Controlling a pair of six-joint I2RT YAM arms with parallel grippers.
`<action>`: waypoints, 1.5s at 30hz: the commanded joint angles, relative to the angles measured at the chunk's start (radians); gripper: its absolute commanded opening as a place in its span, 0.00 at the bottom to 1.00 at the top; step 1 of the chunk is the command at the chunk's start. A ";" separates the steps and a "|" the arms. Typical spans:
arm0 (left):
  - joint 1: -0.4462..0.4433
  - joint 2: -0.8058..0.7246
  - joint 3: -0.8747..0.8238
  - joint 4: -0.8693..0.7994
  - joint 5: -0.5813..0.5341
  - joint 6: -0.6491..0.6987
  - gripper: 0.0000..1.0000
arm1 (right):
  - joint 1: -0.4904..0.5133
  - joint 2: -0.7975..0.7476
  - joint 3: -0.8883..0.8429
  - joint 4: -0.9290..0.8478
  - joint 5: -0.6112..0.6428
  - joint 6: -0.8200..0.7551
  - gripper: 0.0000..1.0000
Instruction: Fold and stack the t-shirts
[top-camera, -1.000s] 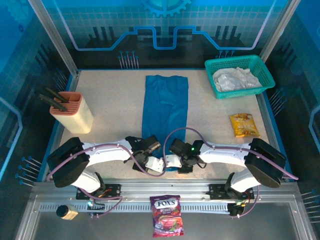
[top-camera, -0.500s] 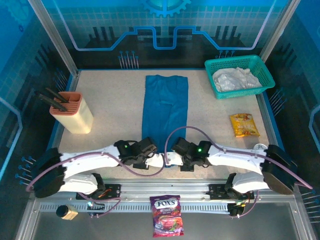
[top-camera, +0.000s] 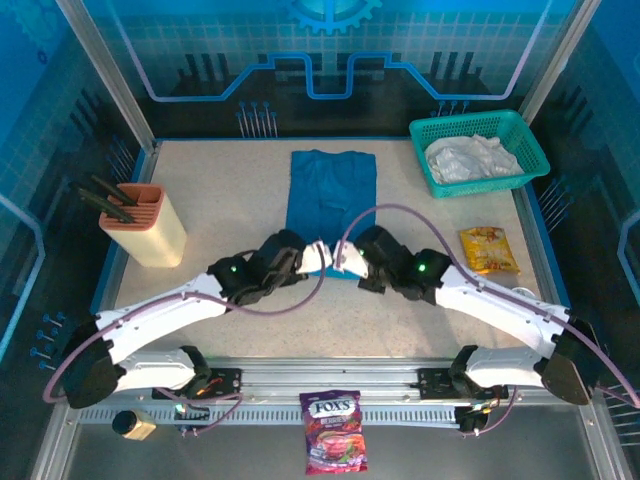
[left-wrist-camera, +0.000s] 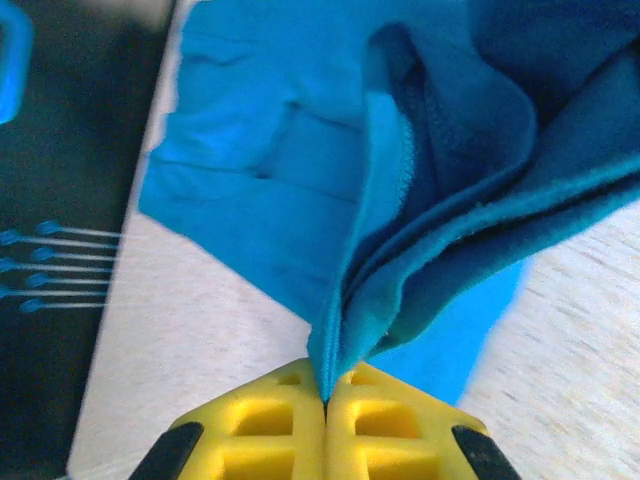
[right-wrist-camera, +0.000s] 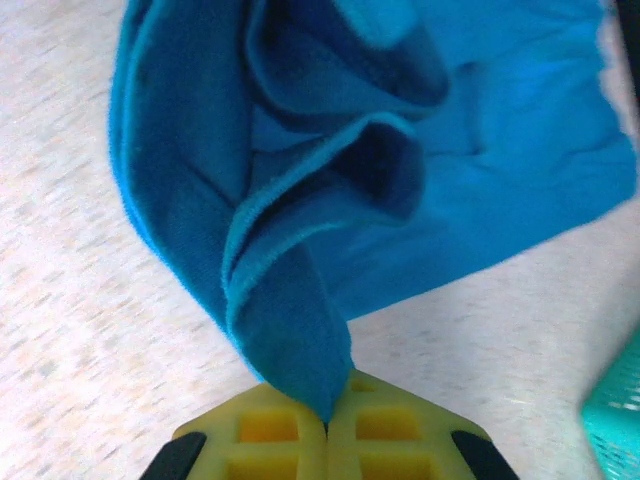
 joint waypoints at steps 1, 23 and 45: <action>0.071 0.080 0.084 0.153 -0.011 0.048 0.00 | -0.056 0.058 0.089 0.118 0.040 -0.012 0.00; 0.277 0.592 0.286 0.388 0.149 0.175 0.00 | -0.274 0.628 0.274 0.358 0.125 0.027 0.00; 0.305 0.689 0.316 0.639 0.030 0.229 0.71 | -0.307 0.678 0.318 0.433 0.170 0.156 0.55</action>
